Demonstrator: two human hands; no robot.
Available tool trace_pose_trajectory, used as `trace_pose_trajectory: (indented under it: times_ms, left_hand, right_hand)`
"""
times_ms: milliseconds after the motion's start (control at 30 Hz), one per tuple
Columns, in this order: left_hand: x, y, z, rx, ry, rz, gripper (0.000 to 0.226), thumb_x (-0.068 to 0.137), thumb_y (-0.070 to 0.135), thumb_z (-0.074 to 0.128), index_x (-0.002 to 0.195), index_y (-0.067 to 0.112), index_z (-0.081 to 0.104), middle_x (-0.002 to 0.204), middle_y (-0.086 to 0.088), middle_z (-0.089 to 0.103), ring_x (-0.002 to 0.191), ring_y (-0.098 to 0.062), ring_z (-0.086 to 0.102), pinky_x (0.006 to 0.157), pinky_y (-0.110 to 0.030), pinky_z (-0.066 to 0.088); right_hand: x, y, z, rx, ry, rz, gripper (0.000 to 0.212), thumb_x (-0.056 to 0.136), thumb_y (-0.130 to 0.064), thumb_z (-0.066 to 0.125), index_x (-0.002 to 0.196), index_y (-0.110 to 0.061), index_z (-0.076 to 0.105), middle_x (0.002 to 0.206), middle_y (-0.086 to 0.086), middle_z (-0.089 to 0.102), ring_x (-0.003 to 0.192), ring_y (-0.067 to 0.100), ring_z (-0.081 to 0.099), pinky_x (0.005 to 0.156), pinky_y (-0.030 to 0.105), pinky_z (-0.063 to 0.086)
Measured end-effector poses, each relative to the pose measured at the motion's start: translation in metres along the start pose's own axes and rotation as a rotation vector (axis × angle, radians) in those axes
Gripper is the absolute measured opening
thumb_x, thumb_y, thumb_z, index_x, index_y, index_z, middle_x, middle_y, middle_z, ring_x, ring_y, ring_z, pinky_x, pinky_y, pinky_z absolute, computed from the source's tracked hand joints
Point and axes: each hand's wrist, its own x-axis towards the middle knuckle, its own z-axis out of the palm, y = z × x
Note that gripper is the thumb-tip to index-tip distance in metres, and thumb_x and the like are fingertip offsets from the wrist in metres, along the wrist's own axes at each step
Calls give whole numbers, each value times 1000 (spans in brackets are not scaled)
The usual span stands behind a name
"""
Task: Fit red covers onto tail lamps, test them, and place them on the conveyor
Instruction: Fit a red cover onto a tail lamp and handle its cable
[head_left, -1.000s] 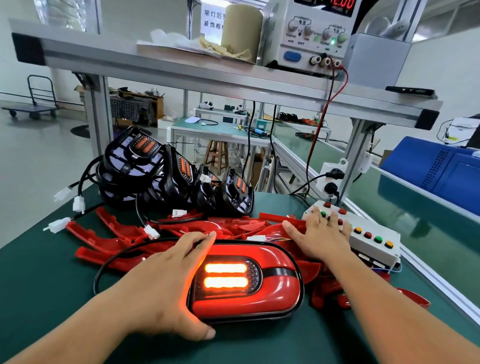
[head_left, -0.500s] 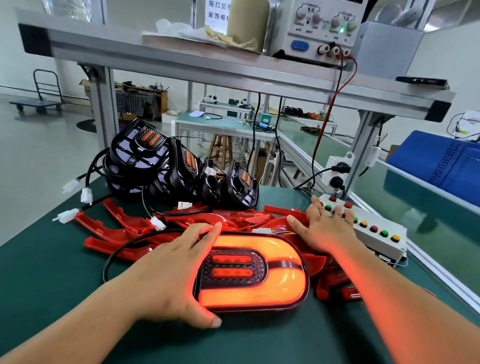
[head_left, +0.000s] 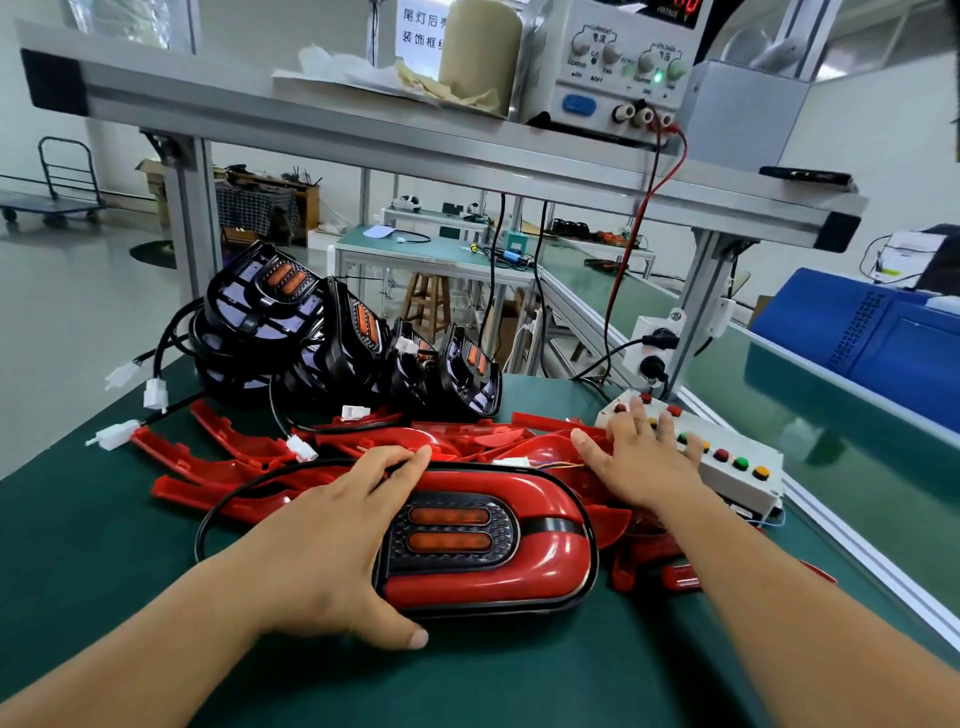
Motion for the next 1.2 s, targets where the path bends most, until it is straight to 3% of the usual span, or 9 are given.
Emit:
trace_pose_trajectory:
  times_ms: [167, 300, 367, 500, 767, 933, 1033, 1200]
  left_hand:
    - [0, 1, 0, -10, -14, -6, 138, 43, 89, 62, 118, 54, -48, 144, 34, -21, 115, -5, 45, 83, -16, 41]
    - [0, 1, -1, -16, -37, -19, 137, 43, 89, 63, 115, 56, -49, 143, 34, -22, 107, -2, 47, 82, -15, 42]
    - [0, 1, -1, -15, -35, -14, 137, 44, 89, 62, 114, 56, -50, 143, 34, -22, 105, -2, 47, 83, -16, 42]
    - [0, -2, 1, -36, 1, 25, 140, 44, 87, 66, 125, 52, -43, 148, 31, -20, 138, -5, 32, 110, -27, 37]
    - [-2, -2, 0, -47, -2, 17, 140, 48, 83, 69, 122, 52, -46, 145, 34, -21, 133, -1, 31, 100, -17, 35]
    - [-1, -2, 0, -63, -13, 10, 144, 48, 81, 70, 133, 48, -40, 147, 32, -18, 131, -3, 34, 100, -19, 38]
    - [0, -1, -2, -62, -48, -20, 144, 47, 82, 70, 141, 47, -34, 145, 34, -20, 113, -4, 45, 84, -14, 40]
    - [0, 0, -3, -61, -69, -31, 143, 47, 83, 68, 137, 49, -38, 142, 36, -22, 120, -5, 42, 86, -17, 40]
  right_hand:
    - [-16, 27, -4, -38, 89, 152, 111, 66, -89, -9, 150, -24, 20, 164, 8, -3, 146, 45, 1, 112, 62, 0]
    - [-25, 43, -6, -54, 40, 236, 104, 69, -90, -4, 150, -28, 21, 164, 3, -3, 145, 49, 6, 111, 63, -1]
    - [-28, 47, -5, -68, 26, 238, 101, 71, -90, -1, 148, -30, 24, 164, 1, -3, 144, 49, 8, 110, 63, 0]
    - [-32, 49, -1, -143, 3, 180, 95, 73, -88, -1, 149, -35, 24, 164, -2, -5, 144, 50, 8, 112, 62, -3]
    - [-33, 47, -2, -218, -6, 136, 92, 75, -86, -2, 149, -37, 22, 163, -6, -8, 142, 51, 15, 114, 58, -1]
    - [-30, 45, -5, -219, -3, 148, 88, 77, -86, 1, 146, -37, 25, 162, -7, -13, 141, 52, 17, 112, 60, 3]
    - [-26, 42, -9, -206, -5, 159, 92, 77, -85, -1, 150, -33, 18, 162, -6, -13, 144, 50, 6, 112, 62, -4]
    - [-12, 31, -8, -164, 14, 13, 89, 82, -81, 3, 152, -28, 19, 164, -8, -5, 149, 26, -15, 112, 60, -11]
